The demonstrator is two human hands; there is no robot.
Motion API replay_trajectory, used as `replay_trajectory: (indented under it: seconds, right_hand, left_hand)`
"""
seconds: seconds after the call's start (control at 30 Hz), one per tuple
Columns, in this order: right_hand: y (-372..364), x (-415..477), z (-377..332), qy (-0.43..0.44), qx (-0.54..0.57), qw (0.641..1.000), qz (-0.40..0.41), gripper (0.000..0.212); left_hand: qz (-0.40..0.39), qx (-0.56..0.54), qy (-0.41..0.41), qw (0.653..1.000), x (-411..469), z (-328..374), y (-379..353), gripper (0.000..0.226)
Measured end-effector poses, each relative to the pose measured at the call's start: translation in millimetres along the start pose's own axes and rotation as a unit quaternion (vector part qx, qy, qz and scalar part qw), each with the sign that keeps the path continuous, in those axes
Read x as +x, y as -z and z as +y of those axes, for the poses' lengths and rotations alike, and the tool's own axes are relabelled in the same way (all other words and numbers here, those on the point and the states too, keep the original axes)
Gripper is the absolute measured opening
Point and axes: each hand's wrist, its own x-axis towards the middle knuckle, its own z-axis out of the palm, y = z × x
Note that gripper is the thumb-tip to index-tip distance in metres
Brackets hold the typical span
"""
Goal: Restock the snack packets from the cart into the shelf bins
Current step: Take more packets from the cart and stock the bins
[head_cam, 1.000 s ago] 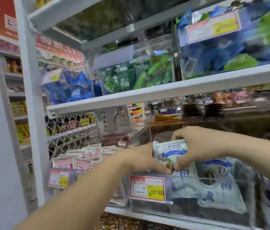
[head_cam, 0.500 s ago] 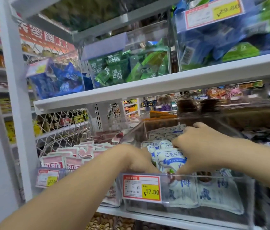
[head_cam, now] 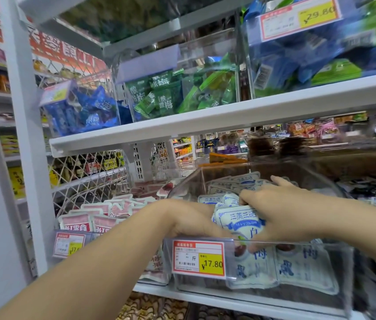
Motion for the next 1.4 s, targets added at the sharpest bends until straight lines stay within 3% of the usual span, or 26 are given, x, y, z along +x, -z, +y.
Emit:
replay_trajectory:
  seconds: [0.1,0.2,0.23,0.4,0.57,0.67,0.9,1.07,1.23,1.4]
  right_hand:
    - [-1,-2,0,-0.021,-0.02,1.0,0.008,0.072]
    - [0,-4,-4,-0.024,-0.015,0.999,0.024,0.069]
    - [1,-4,-4,-0.023,-0.009,0.999,0.025,0.068]
    - [4,-1,-7,-0.032,0.013,0.999,-0.003,0.063]
    - [4,4,-8,-0.046,-0.002,0.998,-0.033,0.073]
    - [5,0,-3,-0.046,0.032,0.998,-0.025,0.076]
    - [13,-12,18,-0.062,0.059,0.996,0.027,0.065]
    - [17,-21,1,-0.035,0.015,0.995,0.096,0.062]
    - [27,-31,-33,0.013,0.033,0.984,0.175,0.047]
    - [26,-41,-91,0.089,0.099,0.965,0.228,0.03]
  left_hand:
    - [0.036,0.056,0.005,0.998,2,1,0,0.037]
    - [0.065,0.075,0.018,0.995,8,-4,3,0.092]
    - [0.074,0.061,0.023,0.995,10,-6,5,0.101]
    - [0.072,0.041,0.013,0.997,4,-1,4,0.088]
    - [0.111,0.074,0.036,0.99,0,-1,4,0.119]
    - [0.152,0.165,0.057,0.973,-7,3,5,0.1]
    - [0.189,0.242,0.055,0.95,-15,20,-3,0.072]
    - [0.204,0.246,0.048,0.946,-20,18,-5,0.092]
    - [0.268,0.11,-0.066,0.955,-48,5,-12,0.08]
    - [0.336,-0.041,-0.208,0.918,-112,-31,-53,0.064]
